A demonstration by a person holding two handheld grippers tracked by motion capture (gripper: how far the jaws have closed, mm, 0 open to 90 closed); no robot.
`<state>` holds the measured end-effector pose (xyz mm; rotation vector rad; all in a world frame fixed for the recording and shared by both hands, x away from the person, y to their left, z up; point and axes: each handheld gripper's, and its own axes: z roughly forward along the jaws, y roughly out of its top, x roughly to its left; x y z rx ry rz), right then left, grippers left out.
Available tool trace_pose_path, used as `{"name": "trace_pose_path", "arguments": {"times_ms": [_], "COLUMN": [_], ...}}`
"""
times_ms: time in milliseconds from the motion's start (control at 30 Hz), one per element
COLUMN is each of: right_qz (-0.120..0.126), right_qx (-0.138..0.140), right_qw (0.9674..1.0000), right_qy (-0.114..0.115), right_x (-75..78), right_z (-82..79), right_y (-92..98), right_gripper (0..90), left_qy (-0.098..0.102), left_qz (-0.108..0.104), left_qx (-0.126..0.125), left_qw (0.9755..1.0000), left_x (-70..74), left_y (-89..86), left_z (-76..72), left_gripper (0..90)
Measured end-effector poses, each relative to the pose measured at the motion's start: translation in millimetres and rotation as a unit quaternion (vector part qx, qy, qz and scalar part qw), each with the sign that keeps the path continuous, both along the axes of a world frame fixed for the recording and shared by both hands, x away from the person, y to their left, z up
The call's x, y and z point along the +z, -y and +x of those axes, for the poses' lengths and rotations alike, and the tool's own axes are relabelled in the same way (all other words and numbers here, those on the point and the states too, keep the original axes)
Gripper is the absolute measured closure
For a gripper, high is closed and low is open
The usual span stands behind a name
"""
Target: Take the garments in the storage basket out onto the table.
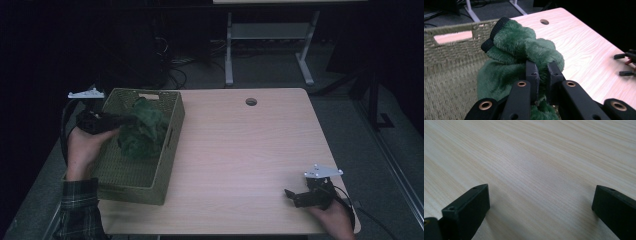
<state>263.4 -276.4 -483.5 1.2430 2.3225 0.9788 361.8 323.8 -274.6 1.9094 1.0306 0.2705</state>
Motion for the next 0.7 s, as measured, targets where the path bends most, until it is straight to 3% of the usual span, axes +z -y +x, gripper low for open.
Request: {"name": "trace_pose_path", "arguments": {"times_ms": [467, 700], "right_qz": [-0.001, -0.001], "right_qx": [0.001, 0.001], "right_qw": [1.0000, 1.0000], "right_qy": [0.000, 0.000], "right_x": [0.0, 0.0], "right_z": [0.0, 0.0], "right_y": [0.1, 0.1], "right_gripper": [1.0, 0.9], "left_qy": [0.038, 0.064], "left_qz": [-0.005, -0.015], "left_qx": [-0.028, -0.053], "left_qw": [0.9989, 0.9964], "left_x": [56.4, 79.9], "left_y": [12.5, 30.6], "left_z": [-3.3, -7.0], "left_gripper": [82.5, 82.5]}}
